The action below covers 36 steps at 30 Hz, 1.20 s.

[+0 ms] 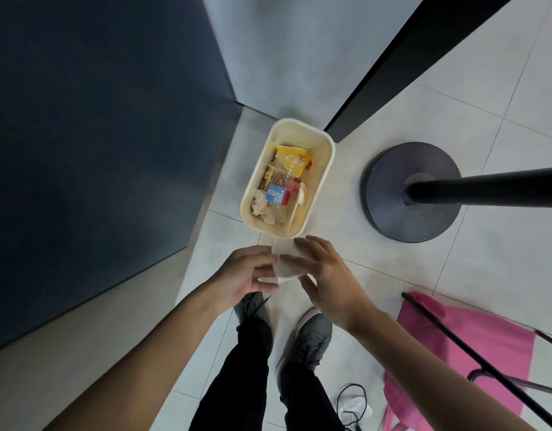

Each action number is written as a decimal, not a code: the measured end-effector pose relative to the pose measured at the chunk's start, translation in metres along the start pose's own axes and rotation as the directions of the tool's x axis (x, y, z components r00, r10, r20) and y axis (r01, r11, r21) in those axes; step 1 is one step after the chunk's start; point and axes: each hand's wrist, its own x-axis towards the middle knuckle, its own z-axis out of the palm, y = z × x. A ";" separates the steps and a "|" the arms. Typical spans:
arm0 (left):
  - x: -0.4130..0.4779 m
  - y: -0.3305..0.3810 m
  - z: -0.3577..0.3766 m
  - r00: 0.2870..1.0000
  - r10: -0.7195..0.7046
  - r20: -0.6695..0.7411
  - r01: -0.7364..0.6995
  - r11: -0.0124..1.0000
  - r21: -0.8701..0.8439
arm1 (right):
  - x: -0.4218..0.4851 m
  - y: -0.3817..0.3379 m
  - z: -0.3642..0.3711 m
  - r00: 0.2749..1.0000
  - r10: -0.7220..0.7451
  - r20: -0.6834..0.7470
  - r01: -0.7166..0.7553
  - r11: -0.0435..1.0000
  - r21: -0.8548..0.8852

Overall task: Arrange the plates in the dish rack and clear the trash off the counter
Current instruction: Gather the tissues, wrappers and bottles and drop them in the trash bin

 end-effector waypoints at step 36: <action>0.101 0.006 -0.032 0.708 0.529 -0.469 -0.290 0.822 0.490 | 0.173 0.034 0.012 0.823 0.568 0.034 -0.526 0.738 0.423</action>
